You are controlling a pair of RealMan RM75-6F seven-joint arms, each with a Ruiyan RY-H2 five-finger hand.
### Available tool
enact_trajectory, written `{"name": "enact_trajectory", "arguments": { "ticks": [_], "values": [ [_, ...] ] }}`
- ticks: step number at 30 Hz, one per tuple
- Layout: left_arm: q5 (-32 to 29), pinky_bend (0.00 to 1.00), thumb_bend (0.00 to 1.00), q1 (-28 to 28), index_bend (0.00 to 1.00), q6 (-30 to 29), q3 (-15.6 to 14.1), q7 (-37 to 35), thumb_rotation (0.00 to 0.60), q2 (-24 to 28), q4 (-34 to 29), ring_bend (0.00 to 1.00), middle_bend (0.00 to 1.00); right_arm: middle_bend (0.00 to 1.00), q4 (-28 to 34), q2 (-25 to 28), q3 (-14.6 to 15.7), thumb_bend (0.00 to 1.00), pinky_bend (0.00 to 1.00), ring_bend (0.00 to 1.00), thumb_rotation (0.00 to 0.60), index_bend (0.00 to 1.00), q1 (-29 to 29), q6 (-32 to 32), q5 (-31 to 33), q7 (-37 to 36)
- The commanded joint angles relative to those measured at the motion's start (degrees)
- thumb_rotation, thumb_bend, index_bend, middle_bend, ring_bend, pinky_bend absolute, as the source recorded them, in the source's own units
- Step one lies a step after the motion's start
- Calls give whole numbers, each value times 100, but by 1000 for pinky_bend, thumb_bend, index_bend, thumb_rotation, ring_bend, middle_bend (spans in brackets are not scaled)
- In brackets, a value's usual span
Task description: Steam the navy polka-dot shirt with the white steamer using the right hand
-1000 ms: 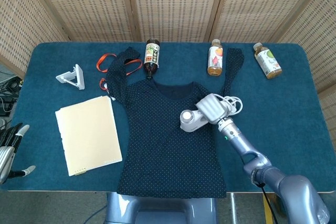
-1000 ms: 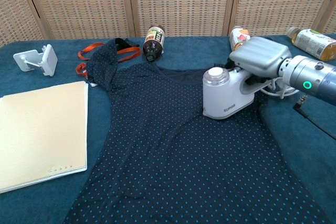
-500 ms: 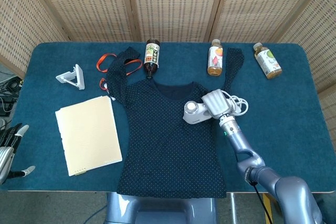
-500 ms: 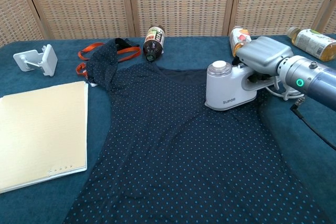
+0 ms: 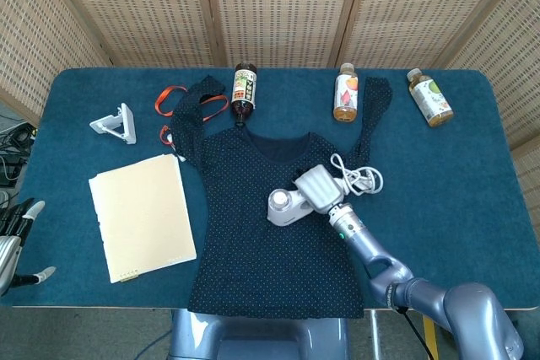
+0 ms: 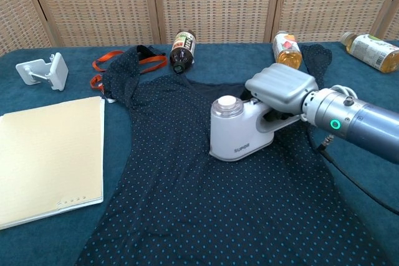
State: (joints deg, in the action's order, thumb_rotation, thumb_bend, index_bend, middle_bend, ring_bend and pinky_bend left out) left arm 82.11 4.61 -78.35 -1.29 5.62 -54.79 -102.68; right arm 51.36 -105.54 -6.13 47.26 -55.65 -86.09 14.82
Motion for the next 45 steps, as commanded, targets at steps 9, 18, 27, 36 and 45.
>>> {"name": "enact_trajectory", "arguments": {
  "ticks": [9,18,27,36,45],
  "values": [
    [-11,0,0,-5,0,-9,2,25,600,-8,4,0,0,569,1235,283,448,1000,894,640,600,701,-10,-232,-571,138],
    [2,0,0,-11,0,-27,-1,49,600,-11,-12,0,0,569,1192,265,551,1000,894,640,600,701,-43,-341,-759,176],
    [12,0,0,-10,0,-27,-6,78,600,-23,-20,0,0,569,290,281,241,1000,894,640,600,701,-140,-261,-314,-125],
    [26,0,0,-6,0,-27,-20,211,600,-60,-86,0,0,569,-835,185,-117,1000,894,640,600,701,-219,-159,194,-291],
    [21,0,0,-12,0,-40,-16,184,600,-36,-92,0,0,569,-1068,699,-830,1000,894,640,600,701,-230,-418,750,-612]
  ]
}}
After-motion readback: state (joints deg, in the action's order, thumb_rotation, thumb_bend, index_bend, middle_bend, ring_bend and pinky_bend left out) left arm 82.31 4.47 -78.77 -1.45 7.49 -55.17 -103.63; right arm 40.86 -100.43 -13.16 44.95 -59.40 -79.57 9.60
